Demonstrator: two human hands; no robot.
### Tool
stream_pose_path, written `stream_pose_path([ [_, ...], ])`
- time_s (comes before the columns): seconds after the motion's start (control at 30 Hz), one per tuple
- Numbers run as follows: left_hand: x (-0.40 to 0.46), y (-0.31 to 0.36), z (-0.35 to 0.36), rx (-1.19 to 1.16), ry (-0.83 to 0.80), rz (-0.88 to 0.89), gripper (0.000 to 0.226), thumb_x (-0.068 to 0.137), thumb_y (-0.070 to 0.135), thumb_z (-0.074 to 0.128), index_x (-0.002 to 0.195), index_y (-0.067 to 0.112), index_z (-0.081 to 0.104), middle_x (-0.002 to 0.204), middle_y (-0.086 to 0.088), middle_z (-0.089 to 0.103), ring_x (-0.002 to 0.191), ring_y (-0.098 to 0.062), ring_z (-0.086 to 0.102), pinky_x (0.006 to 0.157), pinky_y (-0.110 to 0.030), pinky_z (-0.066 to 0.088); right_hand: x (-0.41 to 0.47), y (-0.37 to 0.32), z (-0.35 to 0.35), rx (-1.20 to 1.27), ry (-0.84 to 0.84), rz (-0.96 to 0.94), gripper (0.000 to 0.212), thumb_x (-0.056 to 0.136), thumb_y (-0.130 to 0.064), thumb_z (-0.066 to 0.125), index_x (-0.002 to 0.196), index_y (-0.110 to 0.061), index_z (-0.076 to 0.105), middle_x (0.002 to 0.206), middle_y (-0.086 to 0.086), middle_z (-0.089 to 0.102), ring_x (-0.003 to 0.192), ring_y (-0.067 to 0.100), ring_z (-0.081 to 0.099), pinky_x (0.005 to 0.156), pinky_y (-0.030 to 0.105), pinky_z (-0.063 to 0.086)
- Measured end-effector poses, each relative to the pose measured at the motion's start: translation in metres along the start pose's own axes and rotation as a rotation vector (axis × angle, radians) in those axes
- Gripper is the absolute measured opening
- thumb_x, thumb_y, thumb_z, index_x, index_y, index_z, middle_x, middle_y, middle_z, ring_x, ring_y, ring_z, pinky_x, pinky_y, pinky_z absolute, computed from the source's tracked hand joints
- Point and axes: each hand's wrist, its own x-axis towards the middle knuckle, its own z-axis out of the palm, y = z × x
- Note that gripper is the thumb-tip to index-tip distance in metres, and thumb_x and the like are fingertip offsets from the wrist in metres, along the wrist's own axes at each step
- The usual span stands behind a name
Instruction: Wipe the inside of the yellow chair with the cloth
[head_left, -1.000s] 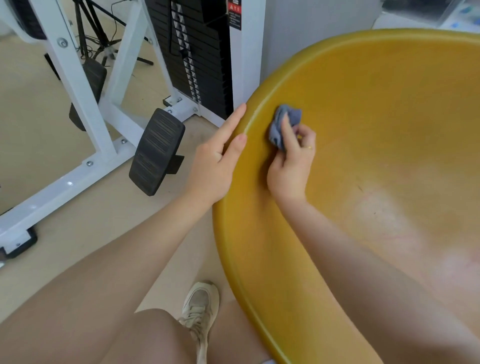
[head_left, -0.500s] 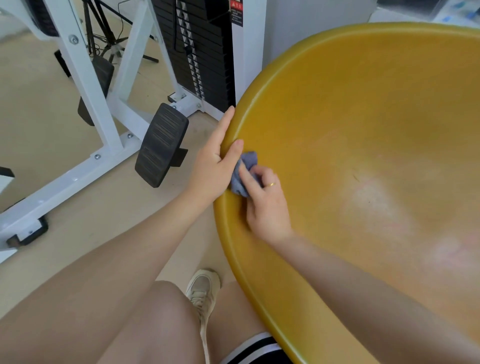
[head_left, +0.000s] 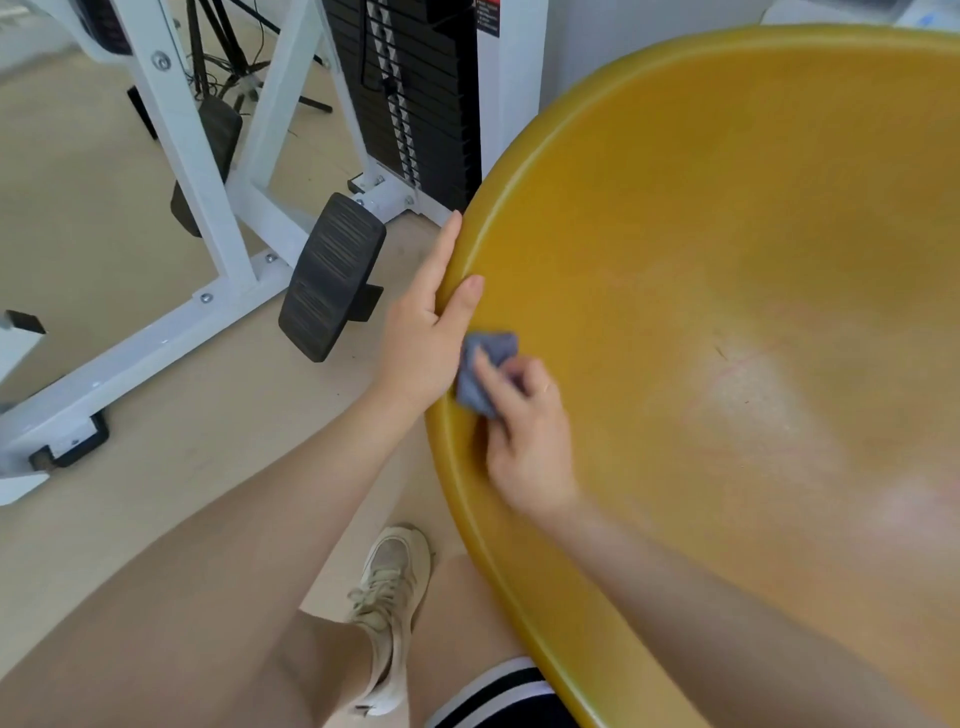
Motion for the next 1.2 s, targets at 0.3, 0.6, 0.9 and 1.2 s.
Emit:
stream_pose_path([
  [0.3,0.003,0.0,0.002,-0.033,0.043,-0.028,0.051,0.099,0.026,0.044,0.146,0.028,0.025,0.118,0.036,0.034,0.095,0.033,0.038,0.08,0.008,0.033,0.017,0.027,-0.005,-0.167,0.038,0.081,0.058,0.076,-0.002,0.029,0.127,-0.012,0.054,0.104,0.021,0.05,0.083,0.037,0.05,0.074,0.04,0.048],
  [0.6,-0.018,-0.008,0.002,0.066,0.0,-0.011,0.057,0.099,0.03,0.04,0.148,0.034,0.01,0.138,0.018,0.033,0.112,0.007,0.036,0.086,0.001,0.032,0.065,0.027,-0.012,-0.122,0.209,0.587,0.065,0.083,0.011,0.033,0.138,-0.024,0.04,0.116,0.012,0.041,0.105,0.031,0.04,0.08,0.027,0.034],
  [0.9,-0.015,-0.018,-0.003,-0.058,-0.042,0.016,0.056,0.099,0.023,0.042,0.147,0.033,0.017,0.144,0.014,0.034,0.112,0.01,0.04,0.086,0.003,0.035,-0.014,-0.023,0.019,-0.092,0.099,0.265,0.056,0.077,-0.001,0.03,0.126,-0.009,0.055,0.097,0.02,0.051,0.082,0.037,0.049,0.079,0.04,0.043],
  [1.2,-0.009,-0.028,-0.003,-0.04,-0.109,0.114,0.061,0.099,0.024,0.042,0.149,0.028,0.008,0.154,0.006,0.022,0.135,-0.008,0.032,0.109,-0.03,0.035,0.032,0.036,-0.005,-0.189,0.156,0.851,0.066,0.085,0.011,0.028,0.139,-0.026,0.038,0.126,0.013,0.035,0.112,0.032,0.033,0.099,0.032,0.028],
])
